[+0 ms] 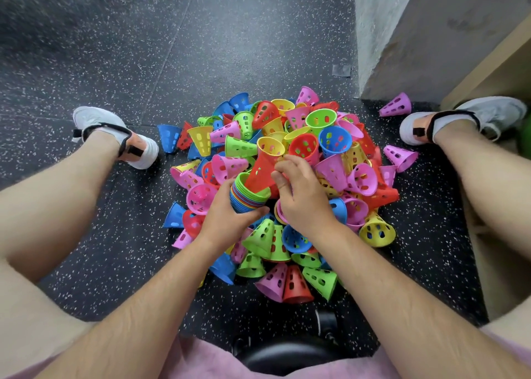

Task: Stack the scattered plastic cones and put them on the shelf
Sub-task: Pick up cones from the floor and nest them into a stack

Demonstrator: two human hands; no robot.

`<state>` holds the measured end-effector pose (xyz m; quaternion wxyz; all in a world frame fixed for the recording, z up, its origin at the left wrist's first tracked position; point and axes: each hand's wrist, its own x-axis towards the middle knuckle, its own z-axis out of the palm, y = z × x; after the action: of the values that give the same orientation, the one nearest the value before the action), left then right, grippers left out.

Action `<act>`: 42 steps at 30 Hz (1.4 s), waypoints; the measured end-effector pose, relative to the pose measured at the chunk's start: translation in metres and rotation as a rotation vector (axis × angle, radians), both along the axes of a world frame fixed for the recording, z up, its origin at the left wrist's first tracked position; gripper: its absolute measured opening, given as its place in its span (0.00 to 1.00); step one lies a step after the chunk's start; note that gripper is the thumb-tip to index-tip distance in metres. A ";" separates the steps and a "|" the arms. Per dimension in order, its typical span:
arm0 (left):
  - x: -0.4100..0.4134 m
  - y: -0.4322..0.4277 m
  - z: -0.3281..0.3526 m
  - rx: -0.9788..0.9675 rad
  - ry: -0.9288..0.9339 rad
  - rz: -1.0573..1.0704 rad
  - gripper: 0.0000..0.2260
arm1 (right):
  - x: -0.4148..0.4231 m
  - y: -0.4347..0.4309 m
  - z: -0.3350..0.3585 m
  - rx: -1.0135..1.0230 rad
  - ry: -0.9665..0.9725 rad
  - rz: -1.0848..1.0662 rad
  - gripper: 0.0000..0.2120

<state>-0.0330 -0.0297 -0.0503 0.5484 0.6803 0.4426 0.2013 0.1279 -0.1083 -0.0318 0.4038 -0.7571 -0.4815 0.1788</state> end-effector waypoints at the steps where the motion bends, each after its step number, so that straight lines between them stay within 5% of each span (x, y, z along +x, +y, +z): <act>1: 0.002 -0.001 0.001 -0.011 -0.011 -0.010 0.30 | -0.002 -0.003 0.002 -0.010 0.011 0.067 0.11; 5: 0.011 -0.004 0.000 -0.031 -0.039 -0.032 0.27 | -0.005 -0.015 0.005 -0.060 0.042 0.213 0.09; 9: 0.015 -0.006 -0.001 -0.018 -0.028 -0.051 0.30 | 0.004 -0.022 -0.002 -0.076 0.148 0.045 0.09; 14: 0.012 -0.006 -0.003 -0.017 0.005 -0.087 0.30 | 0.029 -0.027 -0.023 -0.426 -0.220 0.092 0.12; 18: 0.013 -0.011 -0.001 -0.006 0.019 -0.106 0.26 | 0.026 -0.028 -0.026 -0.481 -0.461 0.215 0.14; 26: 0.011 -0.013 -0.004 -0.024 0.053 -0.110 0.26 | 0.024 -0.024 -0.035 -0.548 -0.543 0.234 0.18; 32: 0.007 -0.012 -0.005 -0.053 0.071 -0.101 0.29 | 0.027 -0.023 -0.033 -0.307 -0.332 0.070 0.13; 39: 0.007 -0.011 -0.003 -0.070 0.036 -0.075 0.30 | 0.031 -0.021 -0.017 -0.228 0.046 -0.132 0.36; 42: 0.005 -0.011 -0.005 -0.073 0.044 -0.076 0.30 | 0.032 -0.023 -0.013 -0.176 0.078 -0.164 0.36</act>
<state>-0.0282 -0.0410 -0.0552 0.5703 0.6804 0.4354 0.1492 0.1599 -0.1312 -0.0448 0.3675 -0.8189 -0.3843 0.2161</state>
